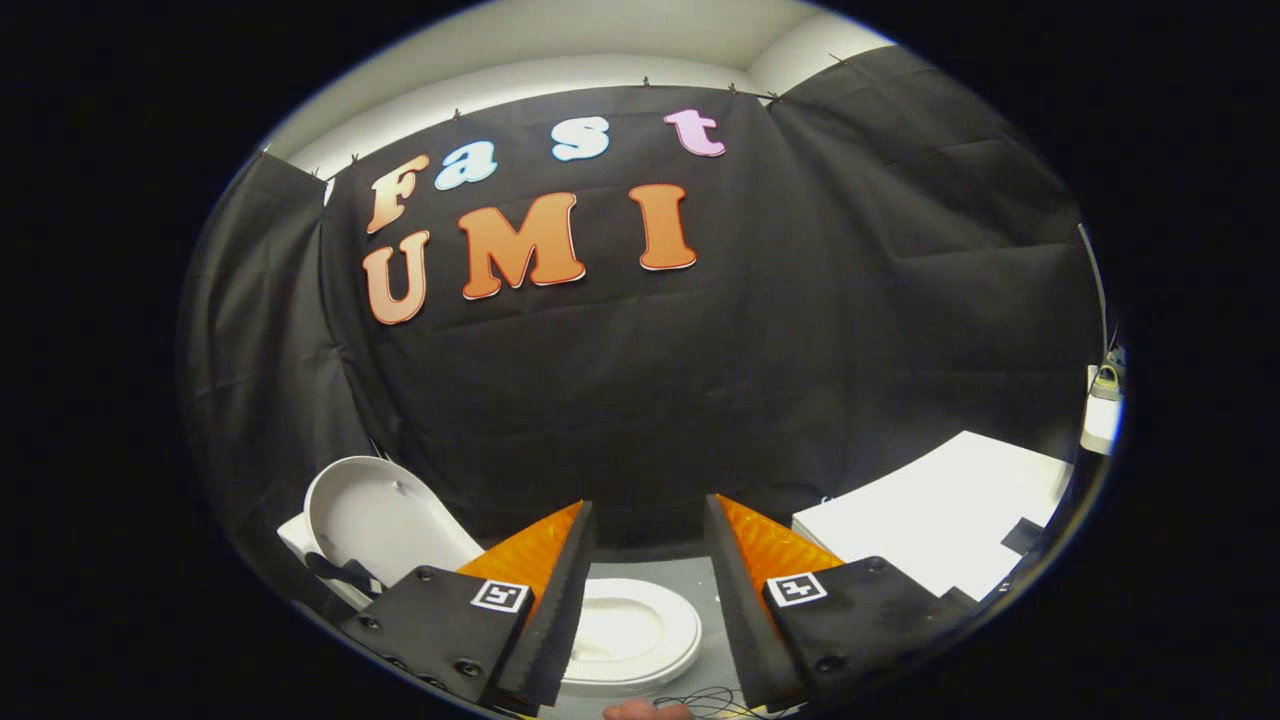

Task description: Open the toilet lid.

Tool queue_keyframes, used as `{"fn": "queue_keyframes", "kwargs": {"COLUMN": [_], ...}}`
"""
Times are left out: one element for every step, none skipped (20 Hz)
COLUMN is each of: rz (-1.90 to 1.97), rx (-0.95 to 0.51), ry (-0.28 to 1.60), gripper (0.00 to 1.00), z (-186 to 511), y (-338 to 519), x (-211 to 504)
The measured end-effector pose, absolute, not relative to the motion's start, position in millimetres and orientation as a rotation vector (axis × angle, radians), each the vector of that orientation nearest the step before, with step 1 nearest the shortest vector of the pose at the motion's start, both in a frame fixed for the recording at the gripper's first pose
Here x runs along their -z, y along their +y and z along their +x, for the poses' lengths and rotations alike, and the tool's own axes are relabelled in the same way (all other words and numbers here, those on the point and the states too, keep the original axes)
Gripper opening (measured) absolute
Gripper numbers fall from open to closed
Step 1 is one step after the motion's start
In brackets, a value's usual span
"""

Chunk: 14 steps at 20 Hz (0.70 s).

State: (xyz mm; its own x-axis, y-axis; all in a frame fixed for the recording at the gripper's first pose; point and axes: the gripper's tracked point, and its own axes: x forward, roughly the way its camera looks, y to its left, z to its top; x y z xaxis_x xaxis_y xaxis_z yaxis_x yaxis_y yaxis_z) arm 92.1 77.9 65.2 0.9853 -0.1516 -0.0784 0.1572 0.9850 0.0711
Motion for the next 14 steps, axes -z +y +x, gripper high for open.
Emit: {"fn": "queue_keyframes", "kwargs": {"rz": [0.084,0.096,0.116,0.141,0.159,0.171,0.175,0.163,0.142,0.119,0.101,0.089,0.076,0.059], "rx": [0.161,0.160,0.150,0.129,0.101,0.099,0.119,0.142,0.160,0.173,0.185,0.193,0.202,0.212], "ry": [0.054,0.041,0.025,-0.002,-0.050,-0.101,-0.145,-0.175,-0.186,-0.181,-0.163,-0.148,-0.138,-0.132], "gripper": [0.72,0.72,0.72,0.72,0.72,0.72,0.72,0.72,0.72,0.72,0.72,0.72,0.72,0.72], "z": [86.1,79.5,72.3,64.0,55.8,48.1,41.8,37.1,31.8,26.4,22.7,17.6,14.3,11.0], "y": [64.7,55.6,48.9,44.3,40.9,31.8,18.2,3.3,-7.3,-14.3,-21.9,-28.1,-33.9,-38.9], "x": [-63.7,-59.0,-55.3,-53.8,-56.0,-60.1,-61.9,-60.2,-56.0,-49.5,-41.0,-31.9,-25.0,-18.2]}}
